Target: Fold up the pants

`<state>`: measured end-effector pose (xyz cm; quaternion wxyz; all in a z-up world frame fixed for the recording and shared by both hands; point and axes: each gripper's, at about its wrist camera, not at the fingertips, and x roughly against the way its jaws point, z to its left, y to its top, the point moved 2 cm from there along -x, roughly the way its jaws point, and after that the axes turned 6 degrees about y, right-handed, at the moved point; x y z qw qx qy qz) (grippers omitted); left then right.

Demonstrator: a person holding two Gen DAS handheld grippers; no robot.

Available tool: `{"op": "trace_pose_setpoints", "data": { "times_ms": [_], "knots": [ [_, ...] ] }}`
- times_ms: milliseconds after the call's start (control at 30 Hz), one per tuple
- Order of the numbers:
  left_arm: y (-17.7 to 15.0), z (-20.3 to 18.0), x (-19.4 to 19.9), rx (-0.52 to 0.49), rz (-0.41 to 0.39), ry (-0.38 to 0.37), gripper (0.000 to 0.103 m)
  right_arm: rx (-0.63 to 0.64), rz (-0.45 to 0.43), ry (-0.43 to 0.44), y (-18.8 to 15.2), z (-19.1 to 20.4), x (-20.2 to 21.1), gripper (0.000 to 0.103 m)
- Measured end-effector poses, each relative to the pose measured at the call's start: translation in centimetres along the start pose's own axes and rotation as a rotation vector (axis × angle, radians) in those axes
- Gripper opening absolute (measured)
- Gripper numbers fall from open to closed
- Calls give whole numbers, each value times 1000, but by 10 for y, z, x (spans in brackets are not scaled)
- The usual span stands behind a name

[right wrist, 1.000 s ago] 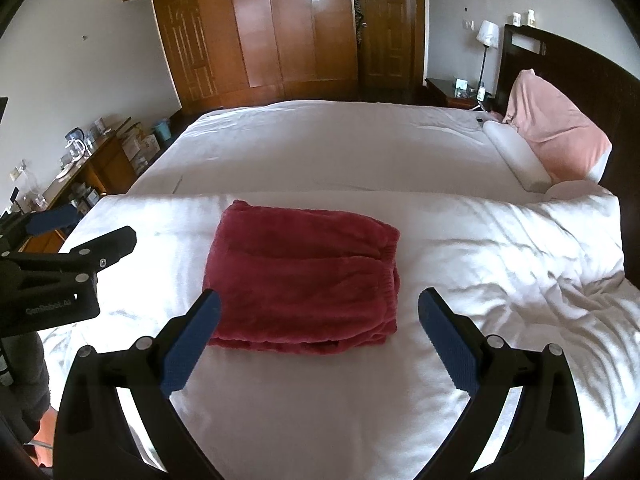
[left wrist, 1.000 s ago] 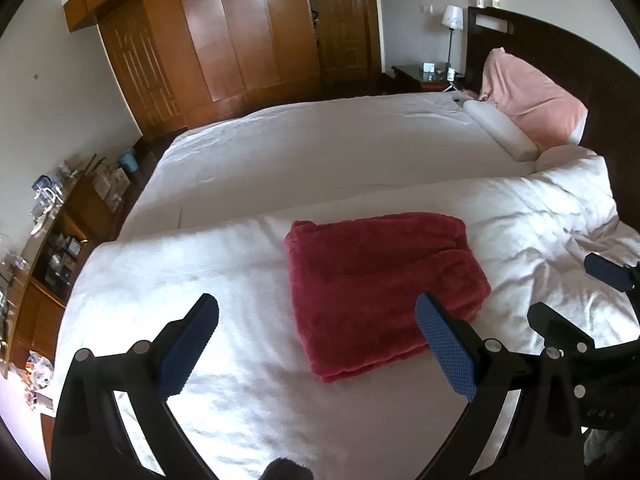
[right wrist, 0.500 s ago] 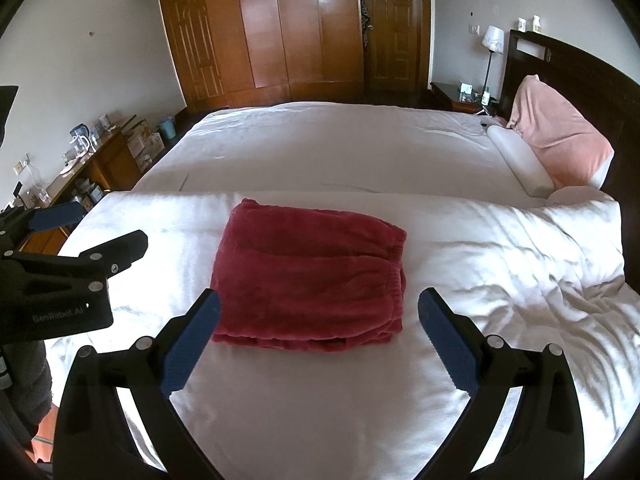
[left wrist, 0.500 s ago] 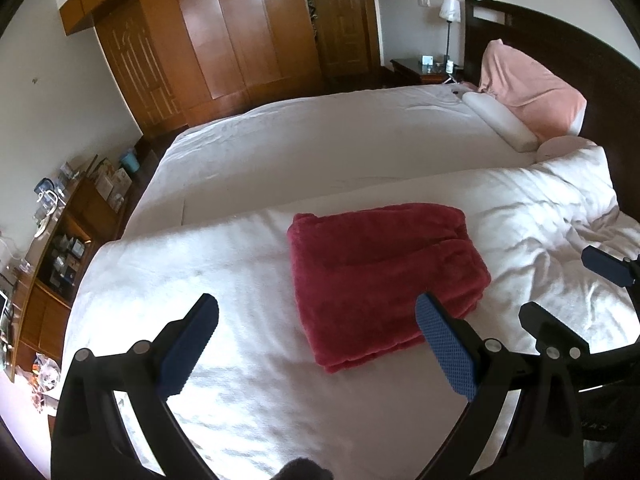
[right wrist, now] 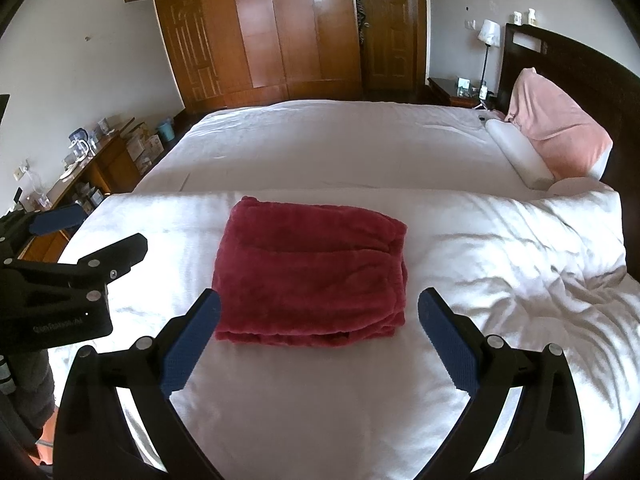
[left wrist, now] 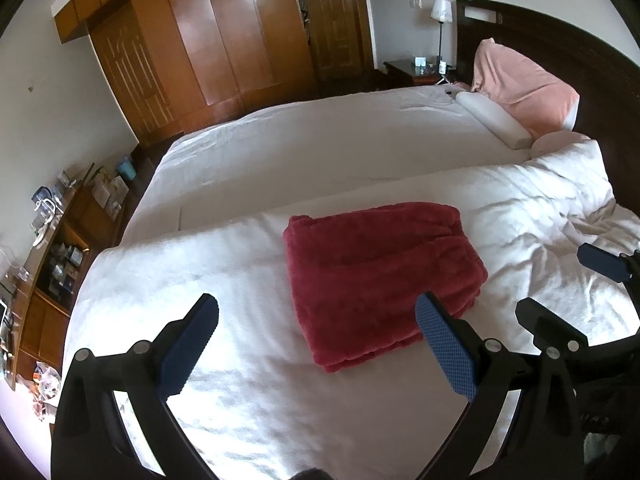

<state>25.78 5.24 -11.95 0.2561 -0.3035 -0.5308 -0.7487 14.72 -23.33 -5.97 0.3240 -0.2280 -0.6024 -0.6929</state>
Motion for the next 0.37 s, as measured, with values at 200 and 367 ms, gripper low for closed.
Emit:
{"op": "trace_pose_setpoints", "data": {
  "times_ms": [200, 367],
  "knots": [
    [0, -3, -1, -3, 9, 10, 98, -19, 0, 3, -3, -7, -1, 100],
    [-3, -3, -13, 15, 60, 9, 98, -65, 24, 6, -13, -23, -12, 100]
  ]
}}
